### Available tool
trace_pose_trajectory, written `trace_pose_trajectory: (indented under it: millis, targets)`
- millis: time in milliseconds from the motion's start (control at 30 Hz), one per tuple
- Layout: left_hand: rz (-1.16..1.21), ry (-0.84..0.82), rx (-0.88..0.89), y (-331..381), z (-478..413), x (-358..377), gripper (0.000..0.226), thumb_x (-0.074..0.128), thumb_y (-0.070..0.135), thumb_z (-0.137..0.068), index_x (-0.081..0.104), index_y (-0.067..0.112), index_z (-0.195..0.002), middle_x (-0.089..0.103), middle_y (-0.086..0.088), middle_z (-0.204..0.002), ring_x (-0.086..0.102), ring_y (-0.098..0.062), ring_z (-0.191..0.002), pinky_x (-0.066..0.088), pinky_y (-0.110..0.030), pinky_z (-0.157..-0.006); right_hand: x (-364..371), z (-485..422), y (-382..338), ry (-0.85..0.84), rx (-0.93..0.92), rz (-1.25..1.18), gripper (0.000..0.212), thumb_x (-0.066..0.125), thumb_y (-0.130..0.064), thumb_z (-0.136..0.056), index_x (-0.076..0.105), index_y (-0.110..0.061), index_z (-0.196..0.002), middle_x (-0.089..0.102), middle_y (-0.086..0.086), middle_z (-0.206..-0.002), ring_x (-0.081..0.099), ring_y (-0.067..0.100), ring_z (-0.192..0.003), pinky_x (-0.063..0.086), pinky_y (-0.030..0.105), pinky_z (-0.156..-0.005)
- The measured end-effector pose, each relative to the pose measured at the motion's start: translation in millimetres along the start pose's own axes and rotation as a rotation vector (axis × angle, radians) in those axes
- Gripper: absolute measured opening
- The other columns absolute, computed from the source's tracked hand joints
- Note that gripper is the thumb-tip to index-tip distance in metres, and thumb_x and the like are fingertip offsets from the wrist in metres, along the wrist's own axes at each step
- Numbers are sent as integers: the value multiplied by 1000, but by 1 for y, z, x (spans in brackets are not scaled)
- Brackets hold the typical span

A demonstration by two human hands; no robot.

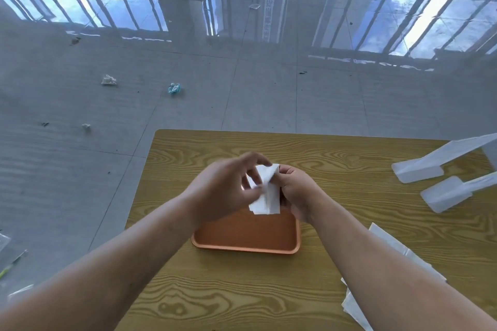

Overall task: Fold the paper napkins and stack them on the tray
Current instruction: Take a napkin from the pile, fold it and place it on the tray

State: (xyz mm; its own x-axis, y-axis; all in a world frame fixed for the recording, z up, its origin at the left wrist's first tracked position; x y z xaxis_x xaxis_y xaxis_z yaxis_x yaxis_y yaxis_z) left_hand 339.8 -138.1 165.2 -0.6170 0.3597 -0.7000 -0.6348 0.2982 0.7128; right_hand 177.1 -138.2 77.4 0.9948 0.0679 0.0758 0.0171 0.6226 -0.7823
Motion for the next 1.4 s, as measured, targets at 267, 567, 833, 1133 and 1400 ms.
trace_pose_trajectory:
  millis: [267,567,833,1133,1400]
  targets:
    - [-27,87,-261,-43,-5,-12,71,74,61,-82,48,40,-145,52,14,-148,50,-9,-134,44,-35,-104,6,7,-11,-254,-30,-96,28,57,-5,-102,69,-3,-128,74,22,-118,73,32,-101,61,42,-77]
    - [690,18,-587,-72,-5,23,20,82,19,-89,75,5,-102,79,-8,-92,73,-25,-87,61,-40,-81,0,11,-2,-355,61,-207,60,55,-49,-96,64,-5,-137,71,18,-120,70,32,-107,58,44,-87]
    - [847,-74,-637,-59,-1,33,22,80,30,-85,72,11,-92,76,-11,-89,71,-24,-80,56,-35,-72,-10,16,2,-279,72,47,26,62,1,-93,68,-6,-118,71,15,-106,69,27,-94,56,38,-82]
    - [989,47,-683,-57,-10,43,22,71,18,-97,75,2,-112,80,-18,-101,76,-28,-84,64,-42,-75,-16,15,0,-200,95,-221,29,64,-12,-99,67,-4,-127,76,15,-104,73,25,-83,61,35,-65]
    - [979,-66,-656,-61,-5,42,22,65,11,-101,67,13,-122,71,-8,-82,63,-16,-59,54,-27,-52,-22,8,5,-119,57,-215,23,52,-7,-105,71,-13,-117,67,8,-72,57,20,-56,50,33,-53]
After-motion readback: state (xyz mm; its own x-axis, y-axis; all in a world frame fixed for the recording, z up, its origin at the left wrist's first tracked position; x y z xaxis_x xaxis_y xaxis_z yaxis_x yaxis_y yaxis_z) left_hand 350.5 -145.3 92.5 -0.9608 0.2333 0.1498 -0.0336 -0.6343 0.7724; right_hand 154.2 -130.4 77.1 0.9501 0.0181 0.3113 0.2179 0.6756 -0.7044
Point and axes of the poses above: each hand's wrist, its own z-axis away from the middle knuckle, its own x-axis out of the palm, y = z × x, the point moved 6 cm from there along -z, towards the middle knuckle
